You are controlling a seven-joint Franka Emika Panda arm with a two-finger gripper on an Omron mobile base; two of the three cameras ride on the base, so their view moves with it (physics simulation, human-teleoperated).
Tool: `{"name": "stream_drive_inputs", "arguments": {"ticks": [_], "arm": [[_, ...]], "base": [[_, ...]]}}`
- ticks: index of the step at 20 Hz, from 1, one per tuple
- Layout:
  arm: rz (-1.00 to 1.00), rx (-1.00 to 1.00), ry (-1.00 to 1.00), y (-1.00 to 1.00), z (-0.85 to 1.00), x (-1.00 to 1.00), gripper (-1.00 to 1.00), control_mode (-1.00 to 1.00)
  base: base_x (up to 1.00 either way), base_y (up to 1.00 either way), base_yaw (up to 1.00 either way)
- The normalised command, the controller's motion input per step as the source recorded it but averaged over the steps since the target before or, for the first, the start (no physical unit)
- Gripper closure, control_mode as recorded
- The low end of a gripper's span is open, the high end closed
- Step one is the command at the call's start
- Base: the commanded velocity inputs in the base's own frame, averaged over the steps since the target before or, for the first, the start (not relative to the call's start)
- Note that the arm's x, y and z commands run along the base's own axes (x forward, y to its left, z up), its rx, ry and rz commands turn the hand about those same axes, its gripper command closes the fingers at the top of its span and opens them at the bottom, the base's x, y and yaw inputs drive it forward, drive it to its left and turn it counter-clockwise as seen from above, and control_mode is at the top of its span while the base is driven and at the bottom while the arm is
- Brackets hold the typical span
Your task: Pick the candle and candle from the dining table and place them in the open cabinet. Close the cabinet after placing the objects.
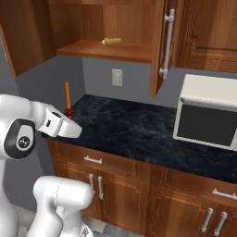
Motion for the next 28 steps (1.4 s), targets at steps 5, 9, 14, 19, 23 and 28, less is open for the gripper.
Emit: {"name": "stream_drive_inputs", "arguments": {"ticks": [5, 9, 14, 19, 23, 28], "arm": [[0.00, 0.00, 0.00, 0.00, 0.00, 0.00, 1.00, 1.00], [0.00, 0.00, 0.00, 0.00, 0.00, 0.00, 1.00, 1.00], [0.00, 0.00, 0.00, 0.00, 0.00, 0.00, 1.00, 1.00], [0.00, 0.00, 0.00, 0.00, 0.00, 0.00, 1.00, 1.00], [0.00, 0.00, 0.00, 0.00, 0.00, 0.00, 1.00, 1.00], [0.00, 0.00, 0.00, 0.00, 0.00, 0.00, 1.00, 1.00]], "base": [[0.76, 0.28, -0.10], [0.74, 0.25, -0.10], [0.63, 0.25, -0.11], [0.27, 0.12, -0.05], [0.00, 0.00, 0.00], [0.01, 0.07, -0.01]]}}
